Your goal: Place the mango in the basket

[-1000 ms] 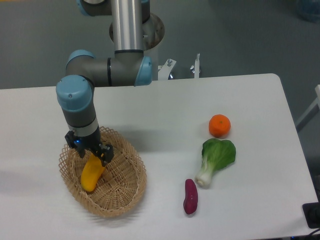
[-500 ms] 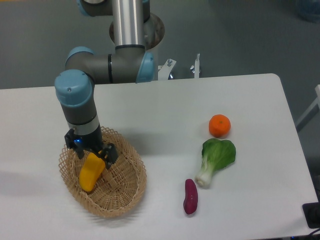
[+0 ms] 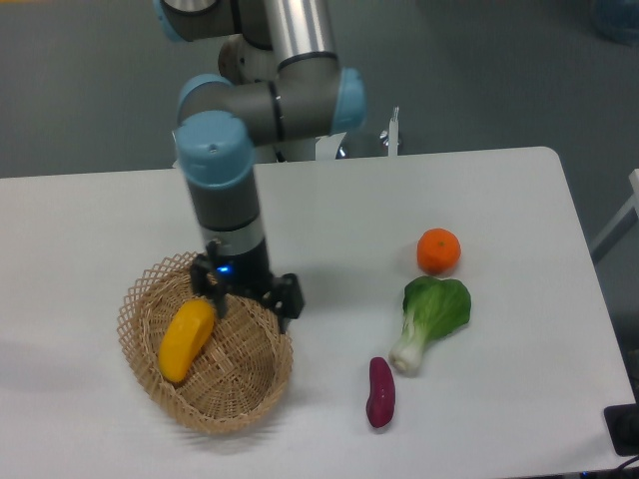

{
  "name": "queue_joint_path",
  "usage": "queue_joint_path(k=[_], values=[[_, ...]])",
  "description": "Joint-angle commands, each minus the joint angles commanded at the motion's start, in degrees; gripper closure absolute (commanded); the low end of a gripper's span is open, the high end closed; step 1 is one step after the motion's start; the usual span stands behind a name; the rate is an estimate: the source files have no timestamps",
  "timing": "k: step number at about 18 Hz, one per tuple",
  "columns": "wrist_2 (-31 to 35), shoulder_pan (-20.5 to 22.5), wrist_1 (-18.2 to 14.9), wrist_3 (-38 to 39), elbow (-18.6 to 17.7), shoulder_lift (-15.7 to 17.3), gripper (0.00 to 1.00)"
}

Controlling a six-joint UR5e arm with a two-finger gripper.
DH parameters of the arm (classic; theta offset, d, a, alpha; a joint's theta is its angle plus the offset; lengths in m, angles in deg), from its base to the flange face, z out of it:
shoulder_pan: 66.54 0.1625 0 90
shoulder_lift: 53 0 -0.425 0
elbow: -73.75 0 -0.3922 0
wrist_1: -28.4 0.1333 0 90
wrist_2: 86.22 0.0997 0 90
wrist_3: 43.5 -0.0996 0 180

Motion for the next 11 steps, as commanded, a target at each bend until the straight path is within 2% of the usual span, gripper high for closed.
queue_joint_path(k=[3, 7, 9, 11], values=[[-0.4, 4.4, -4.0, -6.9, 0.7, 1.8, 0.00], [-1.6, 9.7, -7.6, -14.8, 3.2, 3.6, 0.00], [-1.8, 11.7, -11.8, -18.2, 6.1, 3.7, 0.00], [-1.8, 13.1, -18.0, -19.4, 10.0, 3.6, 0.00]])
